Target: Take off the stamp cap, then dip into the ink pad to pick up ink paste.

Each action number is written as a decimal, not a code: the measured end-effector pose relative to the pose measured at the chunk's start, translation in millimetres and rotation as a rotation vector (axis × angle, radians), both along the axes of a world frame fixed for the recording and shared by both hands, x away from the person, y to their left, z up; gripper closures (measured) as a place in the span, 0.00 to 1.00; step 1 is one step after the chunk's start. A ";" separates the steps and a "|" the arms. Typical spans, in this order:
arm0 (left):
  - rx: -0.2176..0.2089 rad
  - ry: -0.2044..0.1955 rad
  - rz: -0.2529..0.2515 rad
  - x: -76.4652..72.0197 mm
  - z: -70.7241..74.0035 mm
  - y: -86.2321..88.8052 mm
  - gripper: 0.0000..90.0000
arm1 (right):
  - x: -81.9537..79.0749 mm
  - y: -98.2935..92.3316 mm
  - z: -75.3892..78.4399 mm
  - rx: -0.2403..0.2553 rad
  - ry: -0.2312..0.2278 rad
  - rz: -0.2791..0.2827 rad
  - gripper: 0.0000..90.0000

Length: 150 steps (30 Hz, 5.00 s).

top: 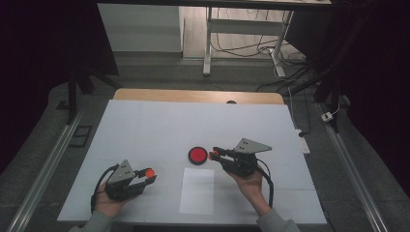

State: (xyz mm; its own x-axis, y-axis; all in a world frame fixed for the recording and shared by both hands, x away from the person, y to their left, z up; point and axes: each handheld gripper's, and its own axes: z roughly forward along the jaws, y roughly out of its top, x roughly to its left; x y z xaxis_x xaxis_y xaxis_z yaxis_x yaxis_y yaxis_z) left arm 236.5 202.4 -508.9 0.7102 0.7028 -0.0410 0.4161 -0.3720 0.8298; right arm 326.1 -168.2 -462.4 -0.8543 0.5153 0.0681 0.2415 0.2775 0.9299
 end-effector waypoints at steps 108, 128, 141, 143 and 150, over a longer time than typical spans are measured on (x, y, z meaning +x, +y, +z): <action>0.020 0.020 0.002 5.3 -4.8 0.0 0.72 | 63.5 62.6 -54.6 -0.212 0.063 -0.013 0.80; 0.022 0.021 0.002 5.3 -5.2 0.6 0.72 | 63.8 64.3 -60.4 -0.248 0.073 -0.028 0.80; 0.026 0.023 0.004 5.1 -5.6 0.0 0.72 | 61.1 61.9 -64.4 -0.225 0.047 -0.029 0.81; 0.025 0.024 0.003 5.0 -5.6 0.0 0.72 | 60.9 62.1 -64.9 -0.219 0.044 -0.030 0.81; 0.024 0.020 0.008 4.7 -5.4 0.3 0.72 | 60.5 61.1 -65.9 -0.217 0.032 -0.026 0.81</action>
State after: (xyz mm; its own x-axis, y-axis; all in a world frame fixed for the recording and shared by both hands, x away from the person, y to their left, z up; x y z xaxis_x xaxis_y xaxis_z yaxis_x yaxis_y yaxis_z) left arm 241.2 202.7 -514.3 0.7037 0.7095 -0.0382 0.4359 -0.3886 0.8117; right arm 386.5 -107.2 -528.4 -0.8400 0.5423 -0.0197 0.2798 0.4639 0.8405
